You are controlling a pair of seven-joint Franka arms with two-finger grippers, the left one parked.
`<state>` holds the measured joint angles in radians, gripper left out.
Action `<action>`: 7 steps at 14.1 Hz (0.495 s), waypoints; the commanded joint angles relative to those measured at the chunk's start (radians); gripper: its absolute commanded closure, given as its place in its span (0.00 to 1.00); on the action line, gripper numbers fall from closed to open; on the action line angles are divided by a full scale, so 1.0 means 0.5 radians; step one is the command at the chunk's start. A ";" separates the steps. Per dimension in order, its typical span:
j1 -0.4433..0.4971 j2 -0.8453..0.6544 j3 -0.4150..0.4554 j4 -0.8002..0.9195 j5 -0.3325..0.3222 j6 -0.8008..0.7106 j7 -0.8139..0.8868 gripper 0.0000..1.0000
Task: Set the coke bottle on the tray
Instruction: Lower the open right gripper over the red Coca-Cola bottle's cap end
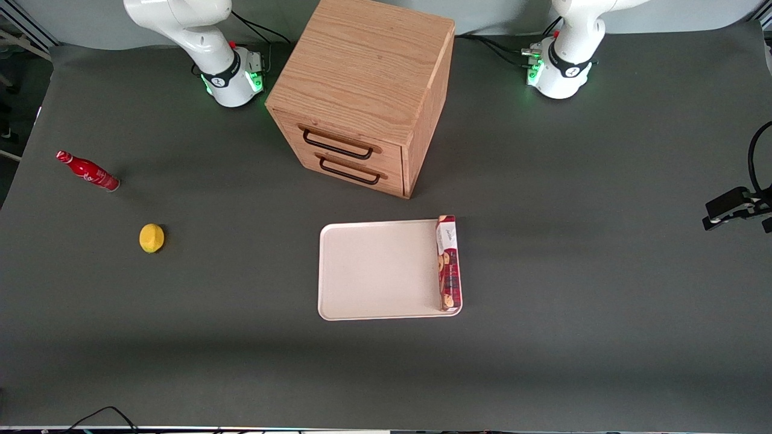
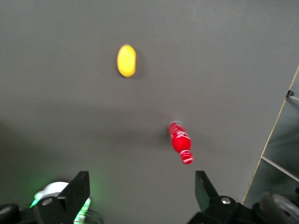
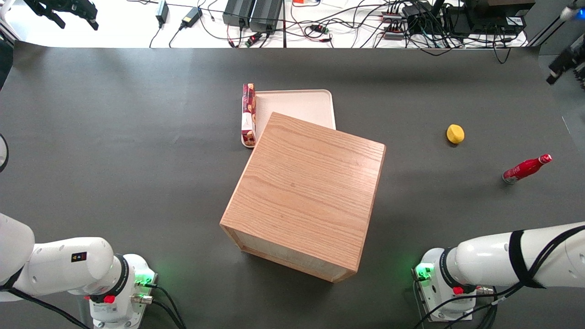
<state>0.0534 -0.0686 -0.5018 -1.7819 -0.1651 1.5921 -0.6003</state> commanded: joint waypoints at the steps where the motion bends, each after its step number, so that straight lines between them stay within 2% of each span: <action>1: 0.010 -0.084 -0.198 -0.445 -0.120 0.392 -0.237 0.00; 3: -0.045 -0.084 -0.367 -0.760 -0.130 0.784 -0.385 0.00; 5: -0.177 -0.071 -0.389 -0.985 -0.130 1.082 -0.456 0.00; 7: -0.220 -0.062 -0.392 -1.126 -0.127 1.291 -0.456 0.00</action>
<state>-0.0432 -0.0679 -0.7031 -2.2730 -0.2092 2.1524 -0.8168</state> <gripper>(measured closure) 0.000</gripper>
